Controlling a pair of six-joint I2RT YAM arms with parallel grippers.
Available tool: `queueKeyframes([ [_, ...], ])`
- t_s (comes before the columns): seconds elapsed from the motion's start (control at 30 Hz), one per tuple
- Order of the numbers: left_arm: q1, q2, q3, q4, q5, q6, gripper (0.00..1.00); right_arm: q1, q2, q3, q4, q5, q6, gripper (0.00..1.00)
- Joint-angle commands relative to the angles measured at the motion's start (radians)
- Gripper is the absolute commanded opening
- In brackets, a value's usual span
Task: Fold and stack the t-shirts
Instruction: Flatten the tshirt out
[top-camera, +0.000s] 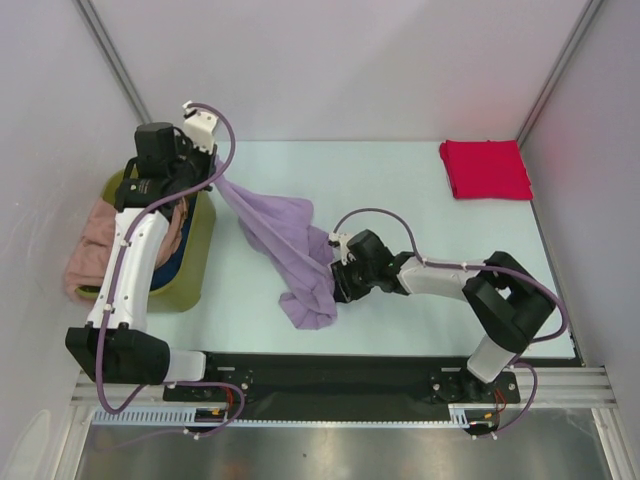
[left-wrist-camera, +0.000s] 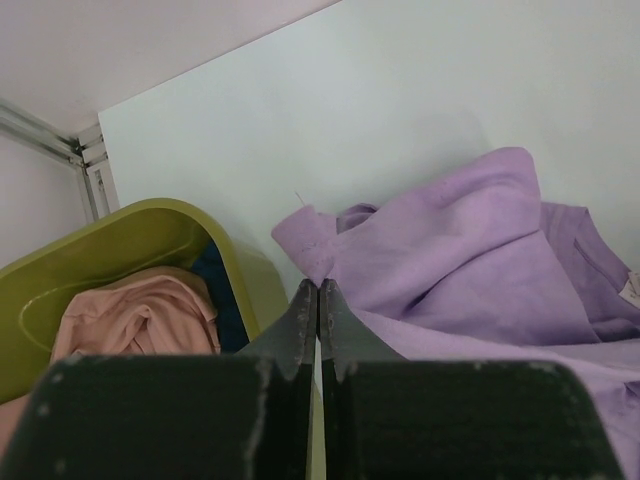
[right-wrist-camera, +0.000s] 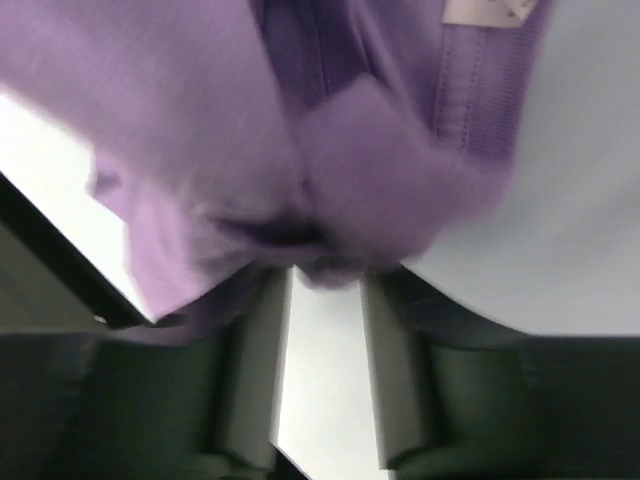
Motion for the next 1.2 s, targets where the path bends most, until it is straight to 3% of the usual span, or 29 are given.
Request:
queueKeyframes([
  [0.0, 0.017, -0.034, 0.046, 0.020, 0.011, 0.022, 0.01, -0.024, 0.007, 0.037, 0.040, -0.013, -0.020, 0.34],
  [0.03, 0.019, -0.034, 0.048, 0.019, 0.011, 0.024, 0.00, -0.024, -0.002, 0.035, 0.036, -0.009, -0.023, 0.25],
  [0.07, 0.022, -0.032, 0.052, 0.017, 0.011, 0.025, 0.00, -0.027, -0.028, 0.043, 0.030, -0.001, -0.028, 0.02],
  [0.1, 0.023, -0.032, 0.054, 0.019, 0.009, 0.024, 0.00, -0.032, -0.043, 0.049, 0.001, 0.017, -0.028, 0.00],
  [0.27, 0.026, -0.002, 0.119, 0.023, 0.009, 0.012, 0.00, -0.145, -0.179, 0.113, -0.130, 0.112, -0.060, 0.00],
  [0.4, 0.026, 0.075, 0.283, 0.014, 0.059, -0.041, 0.00, -0.282, -0.253, 0.338, -0.313, 0.219, -0.133, 0.00],
  [0.5, 0.026, 0.220, 0.495, -0.012, 0.087, -0.093, 0.00, -0.371, -0.253, 0.652, -0.403, 0.322, -0.179, 0.00],
  [0.63, 0.026, 0.406, 0.911, -0.081, 0.112, -0.157, 0.00, -0.469, -0.201, 0.938, -0.480, 0.370, -0.219, 0.00],
  [0.7, 0.026, 0.420, 0.963, -0.054, 0.119, -0.159, 0.00, -0.478, -0.181, 1.035, -0.510, 0.426, -0.253, 0.00],
  [0.8, 0.020, 0.376, 0.930, -0.006, 0.153, -0.159, 0.00, -0.478, -0.172, 1.138, -0.559, 0.489, -0.288, 0.00],
  [0.9, 0.020, 0.296, 0.821, -0.026, 0.207, -0.139, 0.00, -0.466, -0.235, 1.046, -0.582, 0.533, -0.266, 0.00],
  [1.0, 0.020, 0.128, 0.495, 0.000, 0.283, -0.081, 0.00, -0.405, -0.375, 0.771, -0.553, 0.578, -0.212, 0.00],
  [1.03, 0.020, 0.085, 0.289, 0.031, 0.293, -0.044, 0.00, -0.379, -0.412, 0.691, -0.541, 0.591, -0.184, 0.00],
  [1.07, 0.020, 0.043, 0.188, 0.040, 0.306, -0.023, 0.00, -0.356, -0.448, 0.596, -0.521, 0.602, -0.154, 0.00],
  [1.1, 0.020, -0.030, 0.096, 0.043, 0.320, 0.005, 0.00, -0.299, -0.520, 0.439, -0.509, 0.614, -0.121, 0.00],
  [1.17, 0.020, -0.086, -0.142, 0.046, 0.322, 0.054, 0.00, -0.247, -0.574, 0.283, -0.494, 0.625, 0.001, 0.00],
])
